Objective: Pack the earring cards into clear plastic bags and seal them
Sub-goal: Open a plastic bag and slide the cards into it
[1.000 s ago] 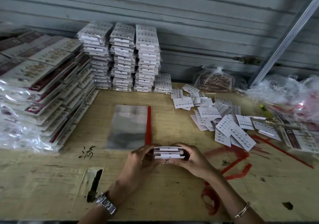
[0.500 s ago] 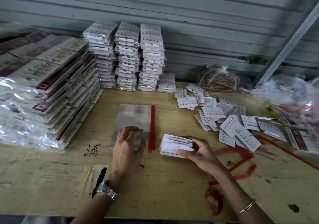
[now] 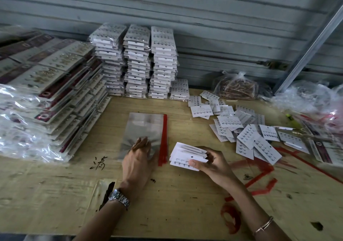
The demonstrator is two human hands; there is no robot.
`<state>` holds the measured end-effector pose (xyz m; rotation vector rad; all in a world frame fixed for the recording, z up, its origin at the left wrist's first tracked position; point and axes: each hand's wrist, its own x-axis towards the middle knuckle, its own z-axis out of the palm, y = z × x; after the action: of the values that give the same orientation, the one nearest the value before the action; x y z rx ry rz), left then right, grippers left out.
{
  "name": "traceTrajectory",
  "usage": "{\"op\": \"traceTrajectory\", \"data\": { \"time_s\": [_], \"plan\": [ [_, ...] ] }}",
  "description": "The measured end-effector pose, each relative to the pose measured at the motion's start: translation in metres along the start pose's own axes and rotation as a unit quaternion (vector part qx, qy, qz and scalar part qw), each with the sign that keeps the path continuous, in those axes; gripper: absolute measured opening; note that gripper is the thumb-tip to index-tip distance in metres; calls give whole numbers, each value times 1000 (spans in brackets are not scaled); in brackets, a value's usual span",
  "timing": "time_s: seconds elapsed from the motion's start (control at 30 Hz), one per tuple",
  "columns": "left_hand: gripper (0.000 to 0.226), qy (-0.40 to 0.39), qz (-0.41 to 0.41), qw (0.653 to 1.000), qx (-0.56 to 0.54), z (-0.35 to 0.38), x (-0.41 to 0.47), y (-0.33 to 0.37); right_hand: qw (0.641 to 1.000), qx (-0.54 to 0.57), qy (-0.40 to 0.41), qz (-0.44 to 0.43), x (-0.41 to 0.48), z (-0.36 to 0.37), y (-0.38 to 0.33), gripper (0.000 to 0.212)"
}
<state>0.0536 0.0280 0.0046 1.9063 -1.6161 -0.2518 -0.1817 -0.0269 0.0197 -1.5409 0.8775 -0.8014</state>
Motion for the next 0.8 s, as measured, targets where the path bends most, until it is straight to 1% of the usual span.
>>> {"op": "traceTrajectory", "data": {
  "time_s": [0.1, 0.2, 0.3, 0.37, 0.5, 0.57, 0.7, 0.8],
  "plan": [
    [18, -5, -1, 1000, 2, 0, -1, -1, 1000, -2, -3, -1, 1, 1, -1, 28],
    [21, -1, 3, 1000, -18, 2, -1, -1, 1000, -3, -7, 4, 1, 2, -2, 31],
    [18, 5, 5, 1000, -28, 2, -1, -1, 1000, -10, -12, 8, 2, 3, -2, 34],
    [17, 2, 6, 1000, -28, 2, -2, -2, 1000, -10, -14, 10, 2, 5, -3, 33],
    [21, -12, 5, 1000, 0, 2, -1, 0, 1000, -6, -14, 5, 2, 7, -5, 27],
    [24, -21, 7, 999, 27, 2, 1, 2, 1000, -9, -10, 5, 2, 8, -7, 25],
    [33, -51, 4, 992, 118, 1, 10, 9, 1000, -9, -6, 1, 3, 9, -8, 24],
    [30, -72, -3, 976, 208, 0, 17, 17, 1000, -21, -2, 4, 3, 9, -7, 26]
  ]
}}
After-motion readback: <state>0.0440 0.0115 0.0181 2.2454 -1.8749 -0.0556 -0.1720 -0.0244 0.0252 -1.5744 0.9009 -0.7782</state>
